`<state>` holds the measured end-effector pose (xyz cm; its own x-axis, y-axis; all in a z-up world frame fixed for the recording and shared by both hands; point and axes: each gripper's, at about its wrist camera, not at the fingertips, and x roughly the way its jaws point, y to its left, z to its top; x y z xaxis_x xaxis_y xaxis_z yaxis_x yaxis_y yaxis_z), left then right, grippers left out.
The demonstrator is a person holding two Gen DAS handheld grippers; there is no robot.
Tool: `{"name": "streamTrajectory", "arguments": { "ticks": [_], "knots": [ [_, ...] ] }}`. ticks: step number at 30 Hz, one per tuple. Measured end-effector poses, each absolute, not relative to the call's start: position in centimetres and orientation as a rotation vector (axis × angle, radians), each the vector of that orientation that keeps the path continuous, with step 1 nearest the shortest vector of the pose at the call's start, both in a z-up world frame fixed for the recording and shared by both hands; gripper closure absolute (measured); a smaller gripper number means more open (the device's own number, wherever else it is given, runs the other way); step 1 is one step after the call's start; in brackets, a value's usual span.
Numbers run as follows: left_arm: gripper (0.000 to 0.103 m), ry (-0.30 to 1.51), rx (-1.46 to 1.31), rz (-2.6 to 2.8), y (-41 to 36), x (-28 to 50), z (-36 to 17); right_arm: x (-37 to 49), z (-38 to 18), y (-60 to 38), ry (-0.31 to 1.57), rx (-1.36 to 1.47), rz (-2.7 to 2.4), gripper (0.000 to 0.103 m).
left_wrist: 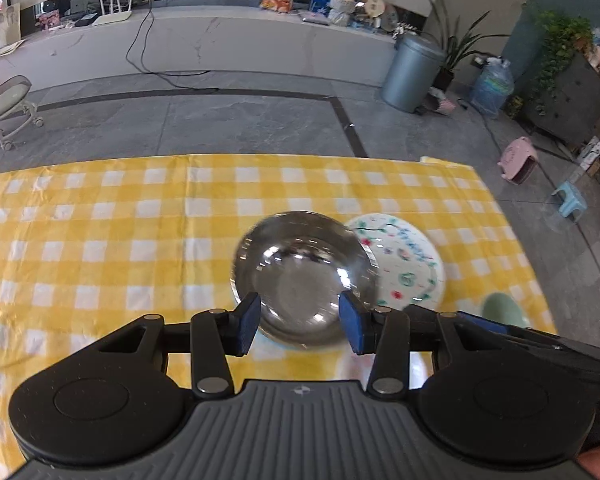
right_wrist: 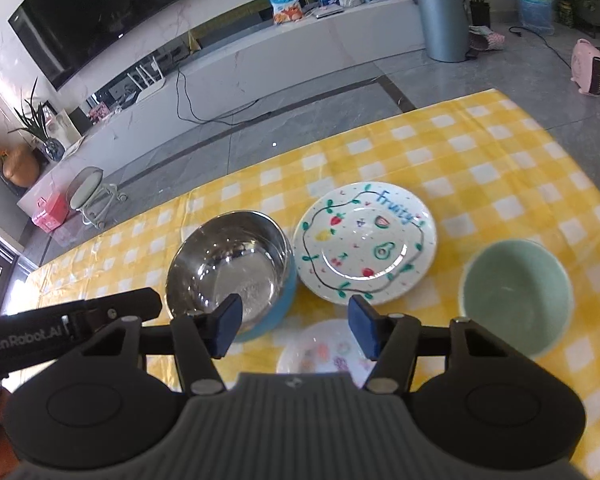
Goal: Organize plates and bowls
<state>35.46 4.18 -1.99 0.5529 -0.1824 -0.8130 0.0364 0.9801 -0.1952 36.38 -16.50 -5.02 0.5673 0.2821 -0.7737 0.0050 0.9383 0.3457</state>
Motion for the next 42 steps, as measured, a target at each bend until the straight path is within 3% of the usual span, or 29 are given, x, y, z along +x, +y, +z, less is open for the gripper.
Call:
{"name": "streamTrajectory", "arguments": {
  "ticks": [16,24,32,37,42],
  "knots": [
    [0.049,1.079,-0.160,-0.105,5.6,42.3,-9.0,41.8,-10.9,-15.6,1.052,0.380,0.192,0.061],
    [0.081,1.115,-0.129,-0.113,5.2,42.0,-10.1,41.3,-11.2,-14.0,1.044,0.335,0.244,0.078],
    [0.086,1.105,-0.086,-0.099,4.6,41.7,-9.6,41.3,-11.7,-13.9,1.034,0.340,0.232,0.078],
    [0.092,1.063,-0.049,-0.099,4.0,40.7,-7.8,41.0,-11.8,-13.7,1.053,0.288,0.184,0.089],
    [0.092,1.048,-0.037,-0.075,3.9,39.3,-6.3,40.5,-10.9,-14.0,1.068,0.325,0.206,0.090]
  ]
}}
